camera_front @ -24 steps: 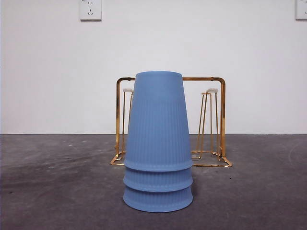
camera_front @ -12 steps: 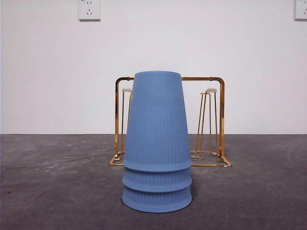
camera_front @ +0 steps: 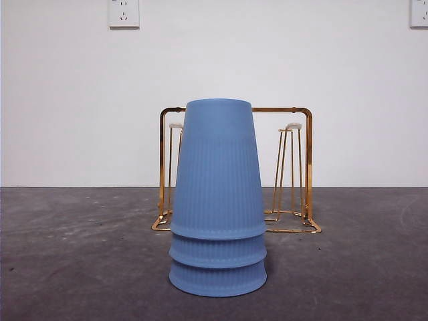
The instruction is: The left arm pick up the left cup on cup holder and place it on desk, then the right arm insert the right cup into the first cup, and then the left arm insert the mid cup into the first cup
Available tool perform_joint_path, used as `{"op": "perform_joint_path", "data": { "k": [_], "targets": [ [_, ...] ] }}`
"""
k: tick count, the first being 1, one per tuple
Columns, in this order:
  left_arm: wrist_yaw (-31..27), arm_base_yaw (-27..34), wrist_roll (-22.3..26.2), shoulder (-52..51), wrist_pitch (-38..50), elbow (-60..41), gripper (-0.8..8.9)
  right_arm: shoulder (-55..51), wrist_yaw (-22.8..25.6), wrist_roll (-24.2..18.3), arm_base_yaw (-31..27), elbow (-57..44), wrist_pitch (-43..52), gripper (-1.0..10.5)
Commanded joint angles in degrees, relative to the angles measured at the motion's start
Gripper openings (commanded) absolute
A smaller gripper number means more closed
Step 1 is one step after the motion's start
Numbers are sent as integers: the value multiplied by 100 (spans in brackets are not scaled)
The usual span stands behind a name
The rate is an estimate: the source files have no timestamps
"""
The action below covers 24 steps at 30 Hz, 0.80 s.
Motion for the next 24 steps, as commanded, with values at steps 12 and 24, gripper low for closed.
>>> {"op": "perform_joint_path", "data": {
  "k": [12, 24],
  "targets": [
    [-52, 39, 144, -52, -39, -116, 17, 13, 4, -31, 61, 76, 59, 18],
    [-52, 39, 144, -52, -39, -116, 17, 11, 4, -31, 59, 52, 98, 18]
  ]
}}
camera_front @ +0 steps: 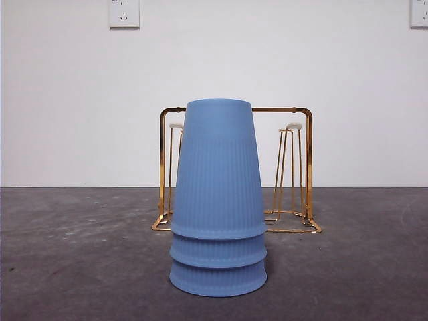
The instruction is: The left arm pick up the left cup on cup holder and place it on desk, then the right arm insert the right cup into the first cup, and then the left arm insert the mid cup into the first cup
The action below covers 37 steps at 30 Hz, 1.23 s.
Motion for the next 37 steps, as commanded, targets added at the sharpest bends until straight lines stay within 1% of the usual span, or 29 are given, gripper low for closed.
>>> {"op": "perform_joint_path", "data": {
  "k": [1, 2, 3, 4, 8, 11, 13, 15, 17, 20, 23, 28, 30, 33, 37],
  "targets": [
    [-2, 15, 72, -7, -28, -116, 17, 9, 42, -42, 2, 26, 133, 18],
    [-2, 15, 72, -7, -31, -116, 17, 4, 234, -234, -136, -11, 144, 13],
    [-2, 15, 72, -7, -31, -116, 17, 4, 533, -470, -365, -85, 197, 13],
    [-2, 15, 72, -7, -31, -116, 17, 2, 627, -538, -605, -203, 330, 13],
    [-2, 15, 72, -7, -31, -116, 17, -308, 579, -542, -2015, -1349, 1814, 14],
    [-2, 15, 72, -7, -31, -116, 17, -752, 540, -584, -2911, -2295, 2865, 13],
    [0, 15, 72, -7, -31, -116, 17, -1176, 437, -879, -3467, -3014, 3611, 14],
    [0, 15, 72, -7, -31, -116, 17, -1491, 435, -1121, -3812, -3624, 4190, 14],
    [0, 15, 72, -7, -31, -116, 17, -1818, 431, -1342, -4100, -4194, 4719, 14],
    [0, 15, 72, -7, -31, -116, 17, -2166, 398, -1449, -4402, -4778, 5128, 14],
    [0, 15, 72, -7, -31, -116, 17, -2415, 227, -1478, -4710, -5174, 5154, 14],
    [0, 15, 72, -7, -31, -116, 17, -2763, -160, -1641, -5130, -5696, 5156, 14],
    [0, 15, 72, -7, -31, -116, 17, -2894, -273, -1644, -5217, -5823, 5158, 14],
    [0, 15, 72, -7, -31, -116, 17, -3060, -466, -1849, -5300, -5941, 5038, 14],
    [0, 15, 70, -7, -31, -116, 17, -3060, -494, -2048, -5348, -5939, 4951, 14]
  ]
}}
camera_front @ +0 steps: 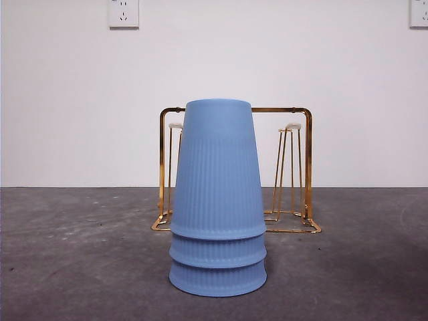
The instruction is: The left arm pick up the left cup on cup holder and place it on desk, then the right arm insert the right cup into the first cup, and then the left arm insert the mid cup into the first cup
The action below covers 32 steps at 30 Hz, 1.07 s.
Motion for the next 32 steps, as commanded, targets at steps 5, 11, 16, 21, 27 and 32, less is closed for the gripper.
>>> {"op": "perform_joint_path", "data": {
  "k": [5, 11, 16, 21, 27, 32],
  "targets": [
    [2, 15, 55, -7, -31, -116, 17, -4, -103, -201, -17, -31, -57, 14],
    [2, 15, 55, -7, -28, -116, 17, -4, -125, -203, -17, -31, 68, 14],
    [2, 15, 55, -7, -31, -116, 17, -4, -125, -203, -17, -28, 66, 14],
    [2, 15, 55, -7, -31, -116, 17, -4, -125, -203, -17, -28, 66, 14],
    [2, 15, 55, -7, -31, -116, 17, -4, -125, -203, -17, -28, 66, 14],
    [2, 15, 55, -7, -28, -116, 17, -4, -125, -203, -17, -28, 66, 14]
  ]
}}
